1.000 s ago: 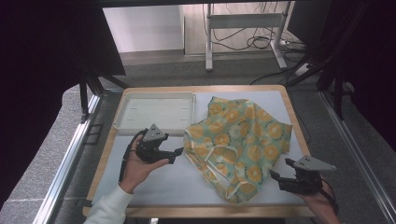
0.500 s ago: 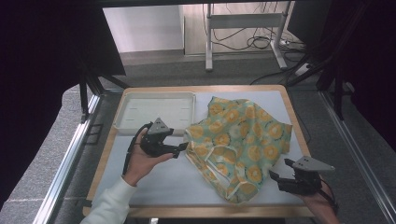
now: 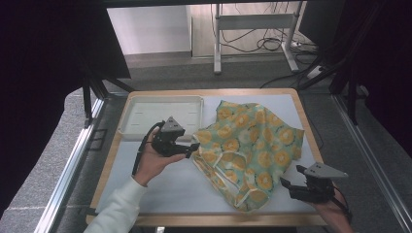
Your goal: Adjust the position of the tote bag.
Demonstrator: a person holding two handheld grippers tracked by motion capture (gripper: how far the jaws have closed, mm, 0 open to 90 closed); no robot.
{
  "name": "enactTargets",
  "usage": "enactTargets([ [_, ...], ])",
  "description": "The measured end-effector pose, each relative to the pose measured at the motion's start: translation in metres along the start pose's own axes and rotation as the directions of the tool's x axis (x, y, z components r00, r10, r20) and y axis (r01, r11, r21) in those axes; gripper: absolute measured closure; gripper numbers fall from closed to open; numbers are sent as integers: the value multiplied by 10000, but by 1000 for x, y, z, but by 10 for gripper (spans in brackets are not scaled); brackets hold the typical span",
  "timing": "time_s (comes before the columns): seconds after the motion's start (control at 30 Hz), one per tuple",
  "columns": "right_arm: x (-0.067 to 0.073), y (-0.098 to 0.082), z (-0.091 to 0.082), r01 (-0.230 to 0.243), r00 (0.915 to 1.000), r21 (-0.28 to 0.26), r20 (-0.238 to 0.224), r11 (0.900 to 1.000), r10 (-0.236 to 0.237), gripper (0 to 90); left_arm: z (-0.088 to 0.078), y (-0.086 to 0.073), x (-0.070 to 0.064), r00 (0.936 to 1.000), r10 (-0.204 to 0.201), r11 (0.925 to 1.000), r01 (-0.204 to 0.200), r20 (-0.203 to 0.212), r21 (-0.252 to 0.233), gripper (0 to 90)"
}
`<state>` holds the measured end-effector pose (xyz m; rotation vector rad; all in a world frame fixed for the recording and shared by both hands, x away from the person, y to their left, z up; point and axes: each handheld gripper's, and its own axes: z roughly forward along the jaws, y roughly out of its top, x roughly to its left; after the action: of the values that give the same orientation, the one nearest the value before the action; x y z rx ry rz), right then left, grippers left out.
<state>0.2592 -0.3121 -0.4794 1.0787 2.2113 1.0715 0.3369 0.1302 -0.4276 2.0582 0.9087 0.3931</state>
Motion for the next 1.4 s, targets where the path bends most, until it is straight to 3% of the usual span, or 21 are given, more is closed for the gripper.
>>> enactTargets([
  [0.13, 0, 0, 1, 37, 10000, 61, -3, 10000, -37, 250, 3, 6, 2, 9998, -166, 9998, 167, 81, -99, 250],
  [0.53, 0, 0, 0, 23, 10000, 40, 18, 10000, -23, 251, 9, 25, 1, 9998, 156, 9999, -157, 91, 71, 291],
  [0.63, 1, 0, 0, 55, 10000, 44, 0, 10000, -55, 251, 11, 29, 5, 9999, -39, 10000, 38, 148, 73, 295],
  [0.87, 0, -1, 1, 62, 10000, 96, 6, 9999, -62, 250, 17, 38, 8, 10000, -54, 9999, 53, 84, 102, 289],
  [1.23, 1, -1, 2, 107, 9999, 119, 31, 9999, -107, 250, 34, 50, 9, 10000, -8, 9997, 8, 14, 232, 296],
  [1.4, 0, 0, 1, 31, 10000, 36, 64, 10000, -31, 249, 52, 58, 10, 9999, 84, 9988, -80, -94, 484, 312],
])
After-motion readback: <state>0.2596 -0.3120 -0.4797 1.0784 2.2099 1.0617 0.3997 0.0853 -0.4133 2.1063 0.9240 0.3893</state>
